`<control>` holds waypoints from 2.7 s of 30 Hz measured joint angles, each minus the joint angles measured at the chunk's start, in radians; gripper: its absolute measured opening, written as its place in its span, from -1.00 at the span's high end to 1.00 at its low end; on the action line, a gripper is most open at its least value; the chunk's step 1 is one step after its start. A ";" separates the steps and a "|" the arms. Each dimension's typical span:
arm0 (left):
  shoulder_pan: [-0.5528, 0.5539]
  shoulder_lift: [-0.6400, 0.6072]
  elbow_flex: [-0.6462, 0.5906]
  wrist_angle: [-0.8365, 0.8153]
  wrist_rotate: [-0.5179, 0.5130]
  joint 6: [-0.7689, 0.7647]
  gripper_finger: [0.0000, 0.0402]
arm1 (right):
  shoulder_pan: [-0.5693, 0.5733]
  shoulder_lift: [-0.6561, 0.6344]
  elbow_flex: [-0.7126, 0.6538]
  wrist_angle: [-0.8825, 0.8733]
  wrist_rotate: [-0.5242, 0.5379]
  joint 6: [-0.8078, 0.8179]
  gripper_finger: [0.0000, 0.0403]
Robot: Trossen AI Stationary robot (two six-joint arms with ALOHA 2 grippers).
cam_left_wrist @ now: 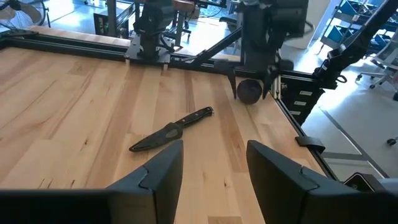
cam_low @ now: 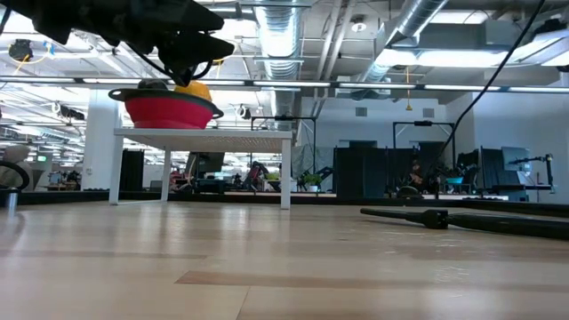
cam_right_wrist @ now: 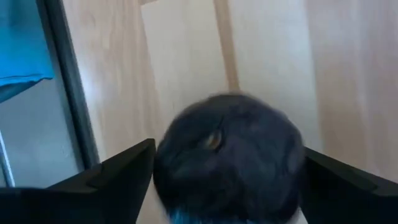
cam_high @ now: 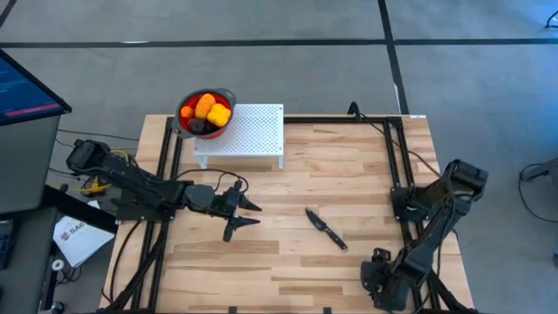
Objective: Pick & Place Fruit
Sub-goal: Put the purple plum into the red strainer bowl on the shelf
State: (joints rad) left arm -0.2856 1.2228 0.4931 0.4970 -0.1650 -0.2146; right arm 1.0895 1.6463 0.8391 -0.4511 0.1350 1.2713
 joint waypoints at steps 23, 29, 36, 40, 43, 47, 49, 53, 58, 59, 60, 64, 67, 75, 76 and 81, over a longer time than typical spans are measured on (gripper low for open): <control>-0.030 0.000 0.000 0.110 0.003 0.098 0.20 | -0.457 0.061 0.076 0.416 0.239 -0.852 -0.21; -0.192 -0.011 0.002 0.172 -0.062 0.292 0.25 | -0.758 0.131 0.067 0.784 0.037 -1.165 -0.23; -0.398 -0.011 0.002 0.107 -0.423 0.383 0.26 | -0.936 0.367 0.211 0.979 -0.174 -1.180 -0.23; -0.506 -0.010 0.002 0.017 -0.657 0.364 0.25 | -0.972 0.477 0.337 0.972 -0.243 -1.189 -0.24; -0.543 -0.010 0.002 -0.065 -0.749 0.271 0.24 | -0.999 0.522 0.417 0.860 -0.341 -1.178 -0.24; -0.549 -0.010 0.001 -0.169 -0.762 0.119 0.22 | -1.029 0.548 0.478 0.801 -0.445 -1.142 -0.24; -0.543 -0.010 0.001 -0.219 -0.759 0.045 0.22 | -1.041 0.555 0.480 0.768 -0.495 -1.132 -0.24; -0.539 -0.010 -0.018 -0.247 -0.754 -0.034 0.23 | -1.048 0.573 0.484 0.776 -0.508 -1.132 -0.24; -0.539 -0.010 -0.072 -0.247 -0.754 -0.126 0.21 | -1.045 0.578 0.485 0.778 -0.506 -1.132 -0.24; -0.539 -0.010 -0.082 -0.247 -0.754 -0.147 0.21 | -1.045 0.578 0.485 0.775 -0.505 -1.131 -0.25; -0.539 -0.010 -0.091 -0.247 -0.752 -0.164 0.20 | -1.046 0.579 0.488 0.765 -0.504 -1.128 -0.25; -0.539 -0.010 -0.113 -0.245 -0.747 -0.179 0.17 | -1.047 0.582 0.504 0.744 -0.502 -1.128 -0.34; -0.539 -0.010 -0.115 -0.243 -0.744 -0.163 0.11 | -1.047 0.582 0.505 0.734 -0.501 -1.128 -0.43; -0.537 -0.010 -0.115 -0.242 -0.725 -0.151 -0.22 | -1.046 0.576 0.505 0.726 -0.501 -1.123 -0.57; -0.537 -0.010 -0.115 -0.242 -0.725 -0.150 -0.27 | -1.046 0.567 0.505 0.713 -0.500 -1.121 -0.57; -0.531 -0.010 -0.115 -0.241 -0.724 -0.146 -0.42 | -1.036 0.478 0.506 0.656 -0.423 -1.133 -0.57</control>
State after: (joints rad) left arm -0.8169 1.2129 0.3782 0.2563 -0.8889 -0.3609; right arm 0.0539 2.1244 1.3449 0.2052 -0.2885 0.1380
